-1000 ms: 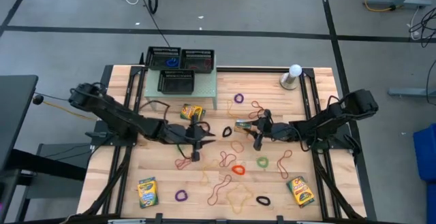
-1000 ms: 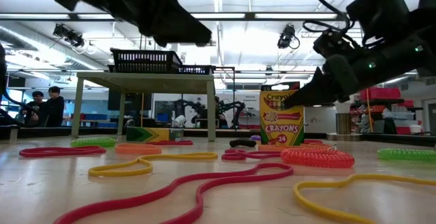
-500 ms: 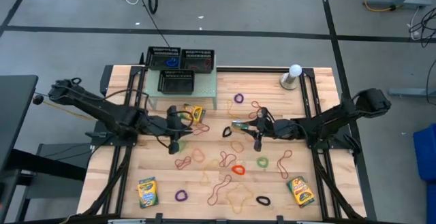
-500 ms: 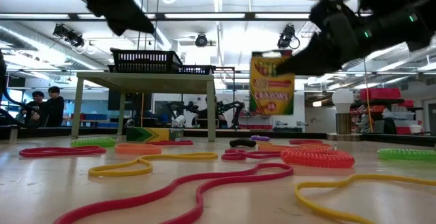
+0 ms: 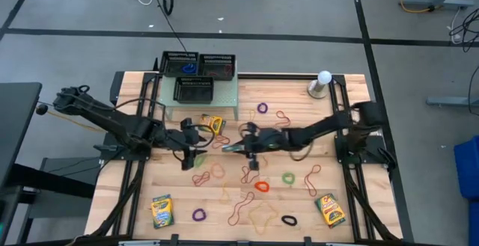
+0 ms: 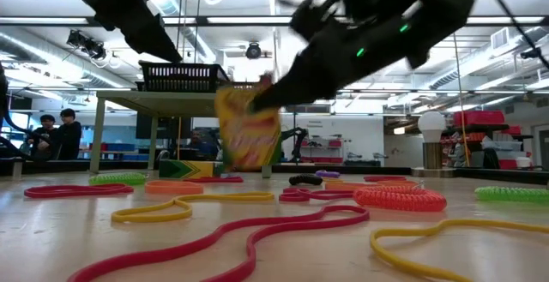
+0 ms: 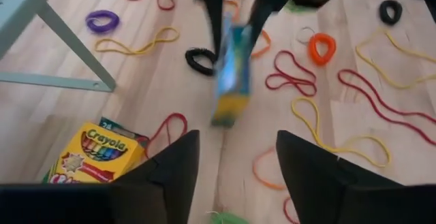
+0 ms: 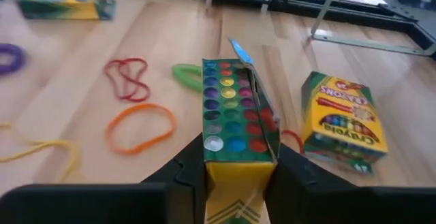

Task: Pick & Place Office Desk Supplies
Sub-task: Put the yellow crayon box into the bottom black bin

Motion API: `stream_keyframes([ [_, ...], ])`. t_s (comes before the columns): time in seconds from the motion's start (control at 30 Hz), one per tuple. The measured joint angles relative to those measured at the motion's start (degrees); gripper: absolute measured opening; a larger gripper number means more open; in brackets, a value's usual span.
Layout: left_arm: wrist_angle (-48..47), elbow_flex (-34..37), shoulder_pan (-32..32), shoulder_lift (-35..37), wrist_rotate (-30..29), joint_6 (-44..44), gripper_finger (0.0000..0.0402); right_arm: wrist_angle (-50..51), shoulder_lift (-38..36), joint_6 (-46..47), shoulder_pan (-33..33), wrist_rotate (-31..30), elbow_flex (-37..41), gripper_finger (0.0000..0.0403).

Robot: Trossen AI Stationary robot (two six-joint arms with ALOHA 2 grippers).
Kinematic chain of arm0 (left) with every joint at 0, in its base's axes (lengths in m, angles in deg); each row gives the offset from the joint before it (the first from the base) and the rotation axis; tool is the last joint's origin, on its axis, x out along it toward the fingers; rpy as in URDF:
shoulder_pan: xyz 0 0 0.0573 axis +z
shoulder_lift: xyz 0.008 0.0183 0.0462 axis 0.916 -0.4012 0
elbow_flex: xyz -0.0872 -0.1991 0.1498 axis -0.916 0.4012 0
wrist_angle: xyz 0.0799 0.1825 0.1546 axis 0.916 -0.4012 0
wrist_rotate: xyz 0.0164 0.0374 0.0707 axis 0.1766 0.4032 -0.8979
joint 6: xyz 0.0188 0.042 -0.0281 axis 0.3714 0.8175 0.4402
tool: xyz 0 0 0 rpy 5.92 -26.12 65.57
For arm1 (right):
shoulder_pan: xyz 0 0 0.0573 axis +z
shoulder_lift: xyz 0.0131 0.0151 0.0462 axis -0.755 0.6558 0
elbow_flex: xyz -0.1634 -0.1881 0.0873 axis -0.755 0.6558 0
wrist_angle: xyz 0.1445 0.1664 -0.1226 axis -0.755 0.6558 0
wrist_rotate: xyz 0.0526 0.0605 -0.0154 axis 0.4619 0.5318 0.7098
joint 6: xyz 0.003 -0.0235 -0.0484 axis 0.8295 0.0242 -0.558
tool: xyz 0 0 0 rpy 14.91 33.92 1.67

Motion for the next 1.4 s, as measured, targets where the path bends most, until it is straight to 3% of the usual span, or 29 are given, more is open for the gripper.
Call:
stream_keyframes([
  [0.2,-0.14,0.00,-1.19,-0.08,-0.47,0.21,0.0222,-1.35,6.24,-0.49,-1.98,2.23,-5.27,0.0107],
  [0.47,1.02,-0.02,-1.05,-0.46,-3.48,-0.40,0.0217,-1.06,6.70,1.04,-2.28,3.69,-5.85,0.0116],
  [0.57,2.90,-0.02,-1.01,-0.46,-5.75,-1.15,0.0208,-0.84,6.70,1.05,-2.13,3.11,-5.85,0.0139],
  [0.77,4.80,-0.25,-0.88,-0.44,-3.31,-2.94,0.0160,0.07,6.49,1.05,-1.80,0.58,-5.85,0.0196],
  [0.97,-1.68,-7.22,0.61,-2.52,-3.96,-4.43,0.0125,4.86,3.39,0.59,-0.29,-4.43,-5.79,0.0243],
  [1.17,-14.76,-19.10,2.44,-11.53,-1.44,-4.96,0.0173,21.89,-6.07,0.34,2.72,-8.59,-5.80,0.0255],
  [1.3,-23.77,-27.54,4.55,-19.70,3.00,-3.89,0.0231,33.62,-13.13,3.81,5.43,-11.64,-4.97,0.0217],
  [1.4,-29.69,-32.73,6.20,-25.02,4.12,-1.14,0.0269,35.44,-17.95,6.06,7.23,-13.10,-1.16,0.0168],
])
